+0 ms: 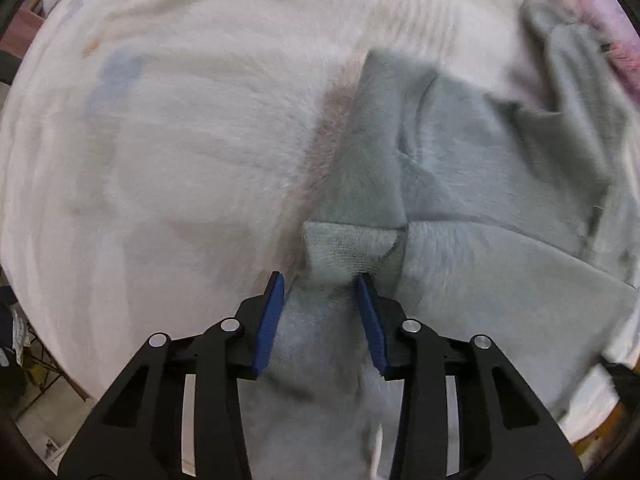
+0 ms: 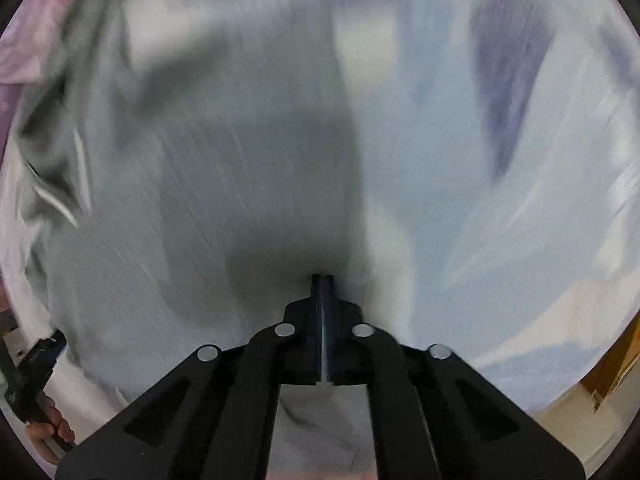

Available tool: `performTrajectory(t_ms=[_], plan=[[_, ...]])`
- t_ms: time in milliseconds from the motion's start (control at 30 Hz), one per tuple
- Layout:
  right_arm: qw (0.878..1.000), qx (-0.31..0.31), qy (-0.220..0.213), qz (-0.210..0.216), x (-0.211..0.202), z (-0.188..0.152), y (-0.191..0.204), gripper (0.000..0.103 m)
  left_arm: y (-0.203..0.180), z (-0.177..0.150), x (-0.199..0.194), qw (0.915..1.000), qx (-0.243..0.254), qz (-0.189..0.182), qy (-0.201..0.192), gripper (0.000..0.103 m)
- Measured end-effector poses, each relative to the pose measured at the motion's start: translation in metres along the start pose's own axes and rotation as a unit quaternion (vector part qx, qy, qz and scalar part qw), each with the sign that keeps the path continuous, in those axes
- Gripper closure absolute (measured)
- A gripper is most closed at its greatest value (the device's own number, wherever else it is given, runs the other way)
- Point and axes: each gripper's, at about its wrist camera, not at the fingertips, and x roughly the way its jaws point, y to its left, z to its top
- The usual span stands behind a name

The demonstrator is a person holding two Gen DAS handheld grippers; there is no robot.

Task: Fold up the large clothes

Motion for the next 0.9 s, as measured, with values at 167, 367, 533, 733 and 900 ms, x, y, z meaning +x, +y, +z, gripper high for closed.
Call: performTrajectory(t_ms=[167,367,533,733,900], plan=[[1.0,0.022,0.006,-0.018,0.042,0.067,-0.003,0.103,0.011,0.009,0.001,0.9992,-0.031,-0.024,0.001,0.062],[0.999,-0.029,-0.008,-0.034,0.034,0.086,0.011,0.101,0.001,0.028,-0.027,0.9996,-0.005,-0.014,-0.023,0.065],[1.0,-0.005,0.009,-0.009,0.026,0.095,-0.002,0.099,-0.006,0.053,-0.013,0.9995,-0.023,-0.015,0.014,0.077],[1.0,-0.005,-0.013,0.027,0.027,0.109,0.009,0.098,-0.013,0.101,-0.036,0.9987,-0.001,-0.006,-0.051,0.077],[0.997,0.063,-0.013,0.044,0.043,0.115,-0.013,0.103,-0.016,0.115,-0.011,0.9995,0.008,-0.006,-0.029,0.076]])
